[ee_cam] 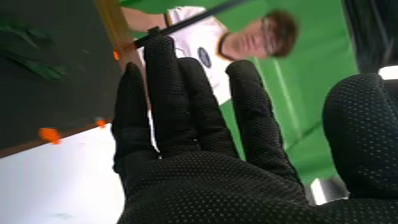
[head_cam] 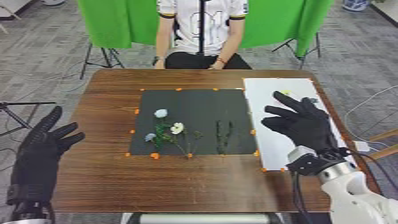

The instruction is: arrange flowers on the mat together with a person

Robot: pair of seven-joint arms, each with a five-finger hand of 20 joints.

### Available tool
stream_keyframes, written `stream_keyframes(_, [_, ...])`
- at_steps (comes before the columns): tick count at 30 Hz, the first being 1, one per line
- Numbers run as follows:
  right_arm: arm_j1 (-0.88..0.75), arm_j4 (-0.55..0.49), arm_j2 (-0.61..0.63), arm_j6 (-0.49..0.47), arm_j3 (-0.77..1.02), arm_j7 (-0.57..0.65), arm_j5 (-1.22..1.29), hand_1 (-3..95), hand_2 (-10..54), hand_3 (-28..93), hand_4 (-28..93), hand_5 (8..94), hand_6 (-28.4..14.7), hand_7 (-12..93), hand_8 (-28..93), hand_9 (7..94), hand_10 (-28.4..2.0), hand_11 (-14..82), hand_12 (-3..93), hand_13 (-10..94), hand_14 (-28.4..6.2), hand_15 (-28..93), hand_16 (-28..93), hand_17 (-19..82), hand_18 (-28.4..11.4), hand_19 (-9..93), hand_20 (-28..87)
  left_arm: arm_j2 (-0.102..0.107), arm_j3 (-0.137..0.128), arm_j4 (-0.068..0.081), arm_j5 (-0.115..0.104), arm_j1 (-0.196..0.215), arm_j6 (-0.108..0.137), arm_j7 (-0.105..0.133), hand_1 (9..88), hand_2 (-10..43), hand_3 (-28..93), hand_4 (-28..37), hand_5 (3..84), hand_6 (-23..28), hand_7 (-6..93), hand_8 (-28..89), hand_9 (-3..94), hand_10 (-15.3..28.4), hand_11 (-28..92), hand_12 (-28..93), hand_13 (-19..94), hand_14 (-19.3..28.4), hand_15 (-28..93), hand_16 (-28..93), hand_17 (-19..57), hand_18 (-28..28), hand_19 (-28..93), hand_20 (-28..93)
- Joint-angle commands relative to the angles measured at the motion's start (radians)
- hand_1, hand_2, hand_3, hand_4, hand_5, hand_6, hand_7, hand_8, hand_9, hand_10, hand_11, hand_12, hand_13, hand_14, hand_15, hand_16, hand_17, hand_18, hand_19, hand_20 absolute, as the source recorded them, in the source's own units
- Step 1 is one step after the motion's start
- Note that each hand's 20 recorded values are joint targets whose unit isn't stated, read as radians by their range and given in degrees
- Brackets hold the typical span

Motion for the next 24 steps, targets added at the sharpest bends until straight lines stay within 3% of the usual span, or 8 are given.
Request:
stream_keyframes(1, [-0.032,0.017,-0.032,-0.04,-0.015,-0.028,0.013,18.0,9.8,74,-26,45.2,-2.4,10,-9,45.0,-20.4,14.3,15.6,38,-20.3,54,9,7,-22.4,60,16,-0.002,-0.008,-0.012,0.011,0.005,-0.023,-0.003,15.1,-1.5,76,-28.3,26.7,2.4,16.2,-11,30.6,17.6,23,13,23,26.0,53,-8,-10.3,22.0,47,28])
stream_keyframes(7, [-0.011,0.027,-0.026,-0.044,-0.023,-0.017,0.013,17.8,9.7,74,-26,44.9,-2.3,10,-9,44.8,-20.2,14.0,15.6,37,-20.2,53,9,7,-22.4,59,16,0.0,-0.002,-0.012,-0.009,0.013,-0.023,0.007,15.0,-0.6,76,-28.3,26.8,2.5,16.4,-12,30.6,17.6,23,13,23,26.3,54,-7,-8.7,22.6,49,30])
stream_keyframes(9, [-0.005,0.031,-0.018,-0.045,-0.023,-0.022,0.002,17.8,9.7,74,-26,44.8,-2.2,10,-9,44.7,-20.2,13.9,15.6,37,-20.3,52,10,7,-22.4,59,17,-0.011,-0.004,-0.009,-0.001,0.003,-0.035,-0.008,15.0,0.0,75,-28.3,26.8,2.4,16.5,-12,30.7,17.7,23,13,23,26.4,54,-8,-8.7,23.5,49,30])
stream_keyframes(19, [0.029,0.054,0.024,-0.045,-0.008,-0.02,-0.025,17.6,9.7,74,-26,44.5,-1.9,10,-9,44.7,-19.6,13.3,15.5,37,-20.8,49,9,6,-22.3,57,17,-0.016,-0.004,-0.006,-0.017,-0.007,-0.06,-0.021,14.8,1.0,75,-28.3,27.4,2.7,16.0,-11,31.1,17.8,23,13,24,26.6,51,-8,-6.6,25.3,46,25])
stream_keyframes(24, [0.041,0.059,0.034,-0.046,0.004,-0.025,-0.028,17.6,9.7,75,-26,44.4,-1.6,10,-9,44.6,-19.4,12.8,15.3,37,-20.8,47,10,6,-22.2,56,17,-0.003,-0.006,-0.009,-0.023,-0.002,-0.054,-0.011,14.8,1.2,76,-28.3,27.4,2.8,15.8,-11,31.1,17.8,23,13,24,26.6,51,-8,-6.6,25.6,46,22])
